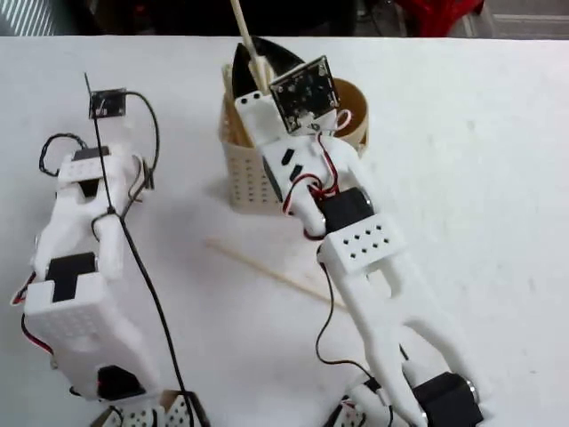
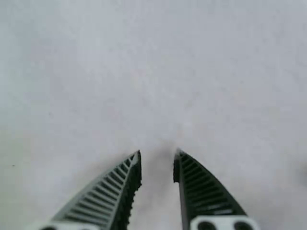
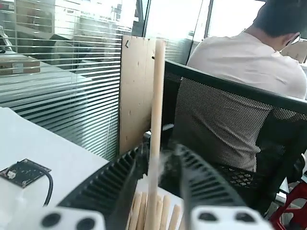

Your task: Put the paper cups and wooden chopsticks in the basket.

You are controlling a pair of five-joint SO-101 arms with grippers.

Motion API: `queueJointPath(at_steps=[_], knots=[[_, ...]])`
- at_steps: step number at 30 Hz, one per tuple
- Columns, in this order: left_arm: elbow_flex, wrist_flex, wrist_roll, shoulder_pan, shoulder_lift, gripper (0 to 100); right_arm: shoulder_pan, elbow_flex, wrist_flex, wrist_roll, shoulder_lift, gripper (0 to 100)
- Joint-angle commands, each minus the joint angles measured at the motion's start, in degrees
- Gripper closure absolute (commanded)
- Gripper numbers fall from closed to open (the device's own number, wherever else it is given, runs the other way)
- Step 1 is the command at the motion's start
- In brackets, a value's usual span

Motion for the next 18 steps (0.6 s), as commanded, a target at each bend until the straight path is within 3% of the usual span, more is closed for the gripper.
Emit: queueJointPath(at_steps=[1,7,11,18], knots=[[-2.0,-1.2,-0.6,0.8,-0.3,87,0.0,-1.5,4.0,-0.4,-2.3,81.3],[-2.0,-1.2,-0.6,0.8,-0.3,87,-2.2,-3.0,17.4,-0.4,-10.2,85.4],[-2.0,-1.2,-0.6,0.8,-0.3,87,-5.8,-2.9,37.1,0.5,-16.7,88.8],[-2.0,-1.2,-0.6,0.8,-0.3,87,-18.3,-1.7,67.1,20.8,-16.5,88.9]])
